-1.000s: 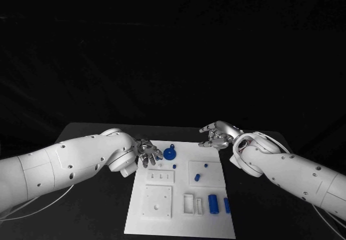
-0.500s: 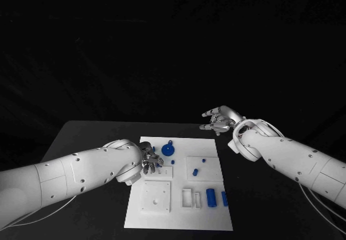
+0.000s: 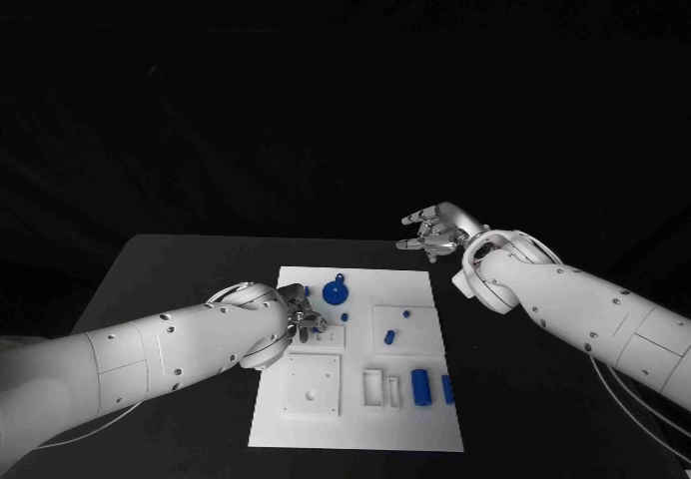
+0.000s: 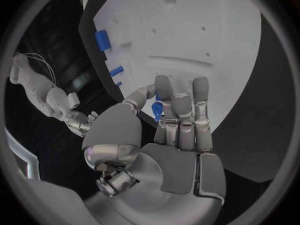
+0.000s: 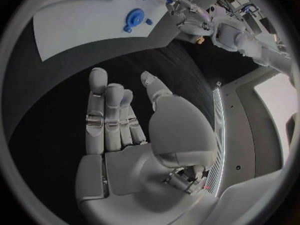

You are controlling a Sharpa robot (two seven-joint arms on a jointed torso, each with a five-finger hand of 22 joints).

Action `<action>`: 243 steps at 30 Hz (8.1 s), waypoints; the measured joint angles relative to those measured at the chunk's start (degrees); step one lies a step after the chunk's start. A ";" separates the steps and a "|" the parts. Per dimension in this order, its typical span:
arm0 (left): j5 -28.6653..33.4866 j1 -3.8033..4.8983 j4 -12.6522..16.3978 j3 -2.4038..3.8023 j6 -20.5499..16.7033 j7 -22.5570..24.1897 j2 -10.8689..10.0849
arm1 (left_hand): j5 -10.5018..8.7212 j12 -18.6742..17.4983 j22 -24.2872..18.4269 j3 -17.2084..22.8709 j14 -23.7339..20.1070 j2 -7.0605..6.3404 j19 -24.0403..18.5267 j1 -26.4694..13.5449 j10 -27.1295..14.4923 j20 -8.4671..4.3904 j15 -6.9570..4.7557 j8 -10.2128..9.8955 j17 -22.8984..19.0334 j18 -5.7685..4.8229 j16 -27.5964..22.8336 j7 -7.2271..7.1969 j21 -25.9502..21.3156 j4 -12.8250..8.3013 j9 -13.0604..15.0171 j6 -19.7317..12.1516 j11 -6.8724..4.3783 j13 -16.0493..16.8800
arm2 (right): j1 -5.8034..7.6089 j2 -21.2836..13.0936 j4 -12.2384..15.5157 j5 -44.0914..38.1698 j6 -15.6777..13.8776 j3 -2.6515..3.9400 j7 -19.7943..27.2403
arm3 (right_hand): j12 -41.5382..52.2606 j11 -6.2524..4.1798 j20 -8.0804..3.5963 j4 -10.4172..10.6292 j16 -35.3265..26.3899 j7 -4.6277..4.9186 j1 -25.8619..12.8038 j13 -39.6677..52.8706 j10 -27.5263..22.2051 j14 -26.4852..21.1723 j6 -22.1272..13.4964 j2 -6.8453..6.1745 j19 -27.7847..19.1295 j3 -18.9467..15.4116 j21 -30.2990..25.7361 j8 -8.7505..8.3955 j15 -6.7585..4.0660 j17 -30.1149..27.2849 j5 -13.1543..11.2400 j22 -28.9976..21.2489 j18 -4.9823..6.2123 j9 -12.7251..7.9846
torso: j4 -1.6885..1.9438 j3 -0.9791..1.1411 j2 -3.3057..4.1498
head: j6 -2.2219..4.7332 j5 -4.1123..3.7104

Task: Assemble the parts on the task board

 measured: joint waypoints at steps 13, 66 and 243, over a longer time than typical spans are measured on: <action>-1.41 -0.26 -0.96 0.02 1.40 -0.49 0.53 | -0.02 0.69 7.77 0.31 0.50 -0.45 1.36 0.00 0.00 -0.09 0.06 -0.22 3.25 0.00 0.00 0.00 -4.35 -0.32 0.12 0.28 -0.02 1.11 | 0.03 0.33 -0.12 0.41 0.03 0.01 -0.05 | 0.00 0.00 0.00 -0.15 0.00 -0.18 -0.23 -0.10 0.00 0.00 0.18 0.22 0.00 -0.16 0.00 0.00 0.00 0.00 1.15 0.20 -0.02 0.05 | 0.04 0.09 -0.09 | -0.71 0.15; -1.70 -1.32 -3.76 0.08 3.48 -0.72 2.24 | -1.78 0.94 35.81 0.17 1.02 -0.35 10.56 0.55 -0.05 0.08 0.26 0.74 3.74 0.00 -1.52 -0.13 -30.53 -0.48 -2.16 0.42 -0.03 0.03 | 0.03 0.74 -0.34 0.58 0.28 0.02 -0.65 | 0.22 -0.21 0.01 -0.31 -0.01 0.00 -0.22 -0.10 0.22 0.17 0.40 0.22 -0.01 0.00 -0.20 0.00 -0.17 0.01 1.55 0.54 -0.07 0.03 | 0.08 0.08 -0.04 | -1.03 -0.08; -2.71 -0.65 -11.83 0.61 16.00 -0.39 6.57 | -24.71 5.80 35.80 -20.50 3.54 2.47 12.17 0.97 -0.64 3.37 0.90 -0.84 10.65 1.78 0.48 -8.96 -32.83 15.04 -2.38 16.38 -0.59 -1.42 | -0.78 2.80 -2.73 0.60 2.41 0.01 -0.78 | 0.22 -0.20 0.01 -0.47 -0.01 0.01 -0.97 -0.07 0.22 0.17 0.38 0.51 -0.01 0.16 -0.65 0.00 -0.17 0.02 2.71 0.81 -0.11 0.02 | 0.08 0.06 -0.05 | -1.23 -1.75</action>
